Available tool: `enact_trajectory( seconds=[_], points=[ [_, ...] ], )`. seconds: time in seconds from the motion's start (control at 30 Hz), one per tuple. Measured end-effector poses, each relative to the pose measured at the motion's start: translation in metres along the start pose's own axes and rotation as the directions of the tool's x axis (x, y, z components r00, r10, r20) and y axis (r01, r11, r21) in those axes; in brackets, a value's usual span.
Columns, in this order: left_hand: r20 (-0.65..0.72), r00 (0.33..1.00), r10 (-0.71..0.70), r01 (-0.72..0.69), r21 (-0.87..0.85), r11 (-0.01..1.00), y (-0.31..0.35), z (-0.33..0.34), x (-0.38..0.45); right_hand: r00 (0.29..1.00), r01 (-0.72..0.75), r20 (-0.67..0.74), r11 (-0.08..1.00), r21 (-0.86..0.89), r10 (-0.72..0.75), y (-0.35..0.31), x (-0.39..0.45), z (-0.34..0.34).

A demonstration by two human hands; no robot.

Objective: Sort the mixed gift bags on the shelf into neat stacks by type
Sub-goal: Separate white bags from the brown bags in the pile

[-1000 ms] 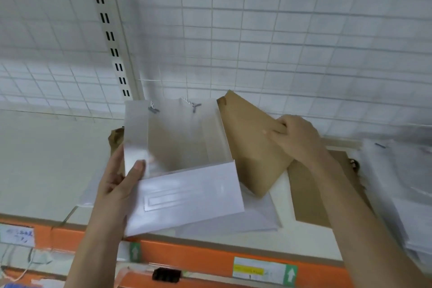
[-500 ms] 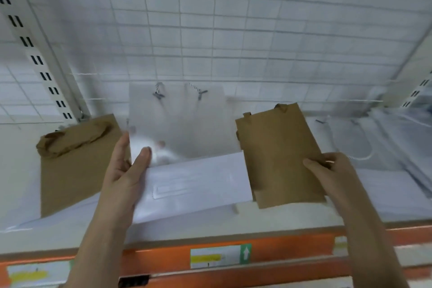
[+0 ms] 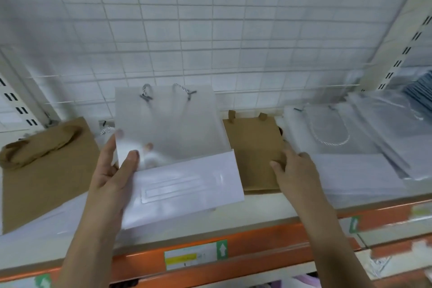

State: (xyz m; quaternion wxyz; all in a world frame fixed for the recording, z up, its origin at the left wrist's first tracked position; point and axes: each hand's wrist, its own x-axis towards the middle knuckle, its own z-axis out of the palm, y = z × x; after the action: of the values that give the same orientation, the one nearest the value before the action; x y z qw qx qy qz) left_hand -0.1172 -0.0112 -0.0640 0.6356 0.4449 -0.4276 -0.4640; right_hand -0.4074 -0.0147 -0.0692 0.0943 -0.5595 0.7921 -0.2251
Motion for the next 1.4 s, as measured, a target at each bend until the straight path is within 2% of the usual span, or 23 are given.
enact_trajectory(
  seconds=[0.1,0.27,0.5,0.57,0.63,0.7,0.77,0.83,0.9,1.0,1.03,1.07,1.23,1.4],
  points=[
    [0.011,1.0,0.004,-0.004,-0.006,1.0,0.001,0.02,0.0,0.996,0.087,-0.015,0.995,-0.048,-0.088,0.01,0.005,-0.011],
    [0.03,0.999,-0.02,0.021,-0.023,1.0,-0.007,0.083,-0.007,0.986,0.137,-0.109,0.983,0.126,-0.123,0.055,0.022,-0.051],
    [0.129,0.988,-0.086,0.09,-0.02,0.996,-0.029,0.219,-0.026,0.985,0.005,-0.172,0.988,0.157,0.022,0.152,0.051,-0.098],
    [0.165,0.983,-0.084,0.087,-0.016,0.996,-0.035,0.253,-0.031,0.986,0.003,-0.168,0.988,0.153,0.023,0.175,0.057,-0.105],
    [0.207,0.969,-0.132,0.143,-0.038,0.989,-0.041,0.281,-0.034,0.986,0.022,-0.166,0.989,0.148,0.003,0.193,0.063,-0.112],
    [0.21,0.963,-0.166,0.166,0.019,0.986,-0.049,0.302,-0.036,0.984,0.045,-0.176,0.987,0.152,-0.018,0.208,0.069,-0.117],
    [0.176,0.975,-0.133,0.1,0.182,0.978,-0.059,0.316,-0.037,0.981,0.068,-0.191,0.986,0.155,-0.038,0.218,0.073,-0.121],
    [0.12,0.991,-0.06,-0.004,0.47,0.883,-0.071,0.326,-0.038,0.978,0.098,-0.199,0.983,0.153,-0.066,0.224,0.076,-0.123],
    [0.061,0.998,0.03,-0.064,0.696,0.715,-0.079,0.33,-0.043,0.974,0.135,-0.202,0.981,0.142,-0.105,0.227,0.079,-0.122],
    [0.088,0.988,0.126,-0.131,0.91,0.393,-0.092,0.328,-0.046,0.971,0.177,-0.193,0.97,0.164,-0.145,0.223,0.081,-0.119],
    [0.099,0.985,0.138,-0.137,0.943,0.304,-0.095,0.327,-0.048,0.969,0.19,-0.191,0.967,0.172,-0.157,0.221,0.081,-0.117],
    [0.098,0.986,0.135,-0.131,0.957,0.259,-0.095,0.327,-0.049,0.967,0.203,-0.189,0.963,0.177,-0.169,0.217,0.081,-0.116],
    [0.083,0.987,0.136,-0.109,0.973,0.202,-0.083,0.311,-0.054,0.951,0.283,-0.178,0.941,0.184,-0.252,0.193,0.078,-0.105],
    [0.046,0.982,0.181,-0.075,0.985,0.157,-0.064,0.239,-0.054,0.916,0.386,-0.188,0.904,0.181,-0.354,0.145,0.07,-0.085]
  ],
)
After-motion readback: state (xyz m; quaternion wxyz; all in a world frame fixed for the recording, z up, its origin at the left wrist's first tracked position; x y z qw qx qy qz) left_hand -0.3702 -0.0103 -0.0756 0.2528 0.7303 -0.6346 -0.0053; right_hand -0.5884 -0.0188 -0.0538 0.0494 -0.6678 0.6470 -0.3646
